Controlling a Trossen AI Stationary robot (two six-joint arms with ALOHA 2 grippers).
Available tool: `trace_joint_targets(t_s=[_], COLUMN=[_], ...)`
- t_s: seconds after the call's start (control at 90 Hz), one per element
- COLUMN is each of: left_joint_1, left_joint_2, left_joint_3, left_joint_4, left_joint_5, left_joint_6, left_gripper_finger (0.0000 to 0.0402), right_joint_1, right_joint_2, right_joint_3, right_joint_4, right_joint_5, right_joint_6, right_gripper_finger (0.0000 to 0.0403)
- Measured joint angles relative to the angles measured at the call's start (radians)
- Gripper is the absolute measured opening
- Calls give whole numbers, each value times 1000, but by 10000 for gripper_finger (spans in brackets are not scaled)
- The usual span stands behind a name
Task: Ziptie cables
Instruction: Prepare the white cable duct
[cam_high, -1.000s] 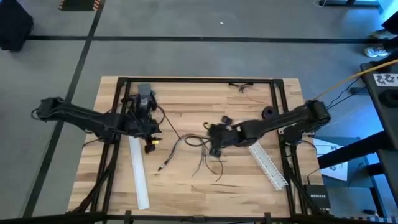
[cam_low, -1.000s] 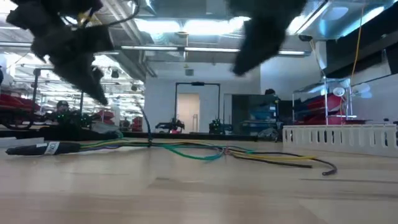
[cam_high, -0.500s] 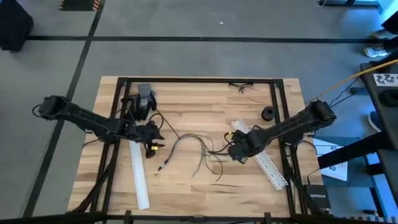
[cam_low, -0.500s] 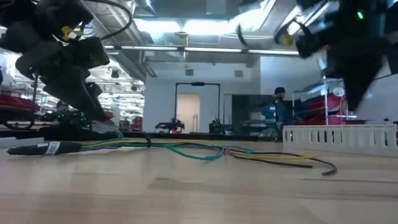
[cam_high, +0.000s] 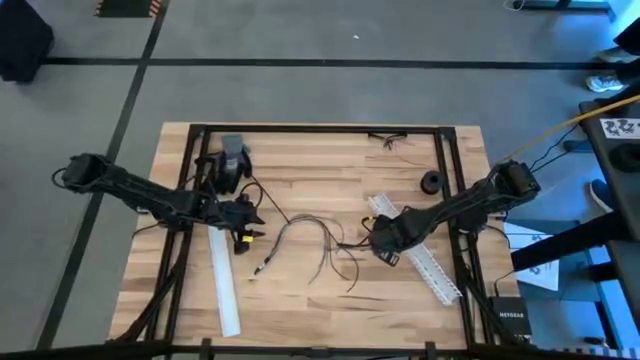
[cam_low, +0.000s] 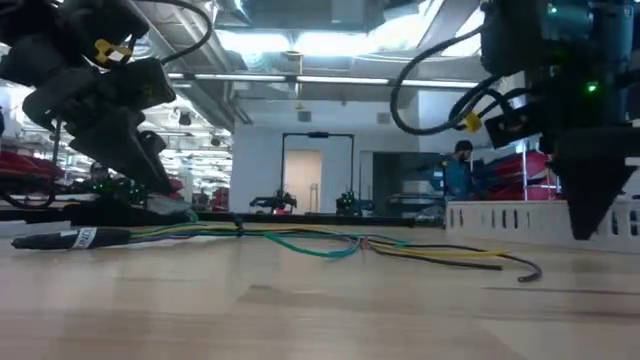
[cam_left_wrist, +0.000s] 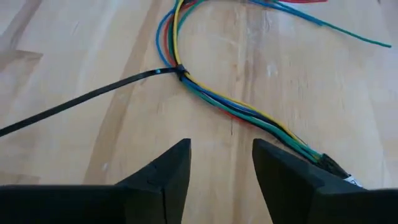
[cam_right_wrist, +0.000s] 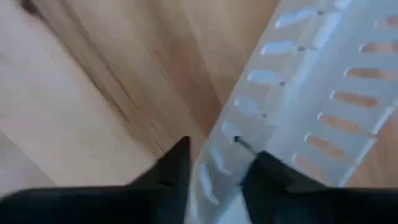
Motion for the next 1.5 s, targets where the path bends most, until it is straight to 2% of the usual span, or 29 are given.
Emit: trace_joint_targets(t_s=[0.033,0.078,0.256,0.389,0.567,0.822,1.122,1.256,1.5], left_joint_1=[0,0,0,0,-5,-65,-115,-110,-82], left_joint_2=[0,0,0,0,0,56,346,471,635], left_joint_3=[0,0,0,0,0,13,190,250,307], left_joint_4=[10,16,13,8,8,64,62,60,70], left_joint_5=[0,0,0,14,49,17,-210,-263,-281], left_joint_6=[1,1,8,6,-38,-162,-167,-191,-142], left_gripper_finger=[166,166,166,166,166,166,166,166,166], right_joint_1=[0,0,-11,-44,-75,-74,-73,-72,-72], right_joint_2=[0,0,1,14,23,24,24,24,24], right_joint_3=[0,0,1,2,1,20,20,20,20], right_joint_4=[30,84,337,445,489,489,487,487,487], right_joint_5=[11,23,103,119,131,140,150,156,156], right_joint_6=[-52,-137,-458,-559,-566,-595,-595,-593,-592], right_gripper_finger=[29,15,22,5,15,8,3,3,5])
